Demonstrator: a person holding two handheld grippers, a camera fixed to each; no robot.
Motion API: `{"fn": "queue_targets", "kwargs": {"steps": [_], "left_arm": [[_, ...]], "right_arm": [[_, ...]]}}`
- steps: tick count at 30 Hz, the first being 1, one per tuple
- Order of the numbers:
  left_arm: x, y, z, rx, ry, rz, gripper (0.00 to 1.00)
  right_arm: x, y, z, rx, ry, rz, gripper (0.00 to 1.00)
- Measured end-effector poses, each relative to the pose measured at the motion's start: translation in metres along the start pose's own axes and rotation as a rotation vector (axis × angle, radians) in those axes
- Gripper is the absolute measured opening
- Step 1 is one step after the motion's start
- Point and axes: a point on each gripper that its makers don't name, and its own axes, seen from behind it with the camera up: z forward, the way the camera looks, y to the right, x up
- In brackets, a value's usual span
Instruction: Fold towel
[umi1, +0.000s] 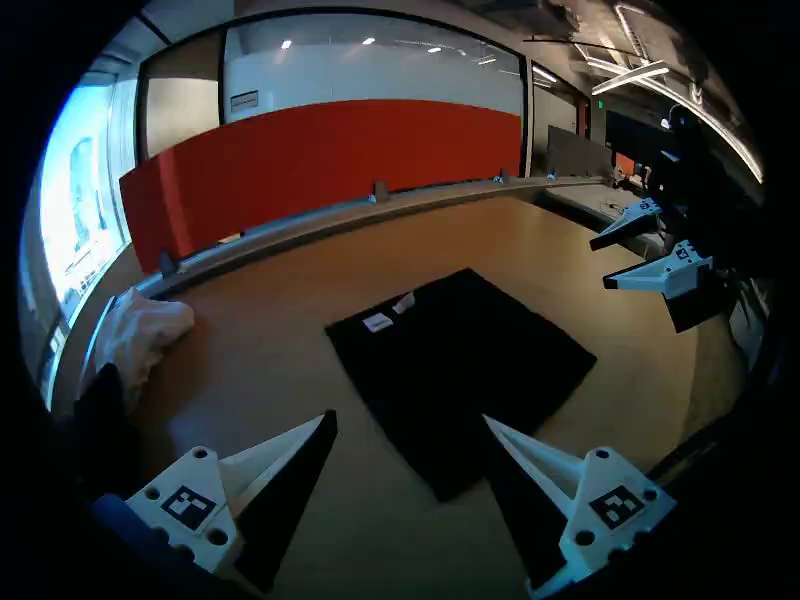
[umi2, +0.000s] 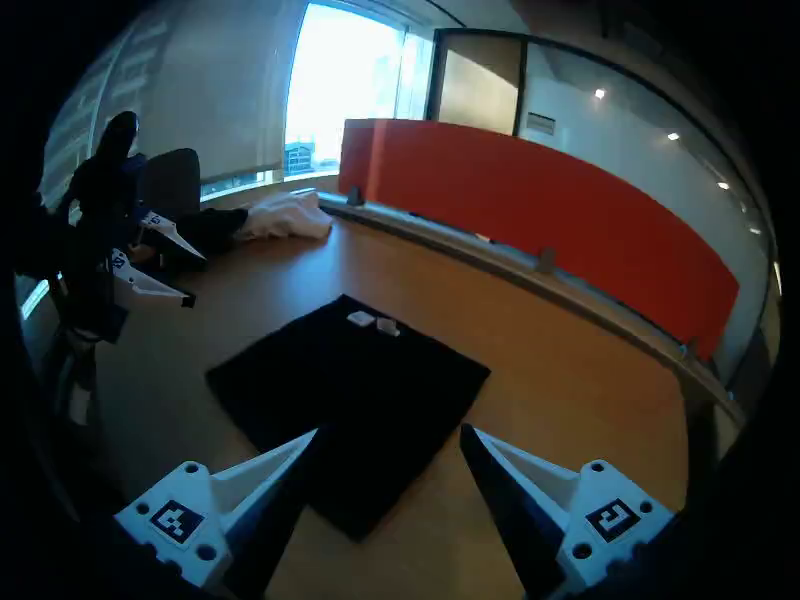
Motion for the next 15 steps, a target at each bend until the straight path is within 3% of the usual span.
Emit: {"fn": "queue_targets", "kwargs": {"steps": [5, 15], "left_arm": [[-0.023, 0.010, 0.018, -0.028, -0.052, -0.009, 0.97], [-0.069, 0.027, 0.043, -0.079, -0.157, 0.019, 0.97]], "right_arm": [[-0.026, -0.005, 0.013, 0.015, -0.048, 0.001, 1.00], [-0.074, -0.014, 0.029, 0.052, -0.130, 0.011, 1.00]]}}
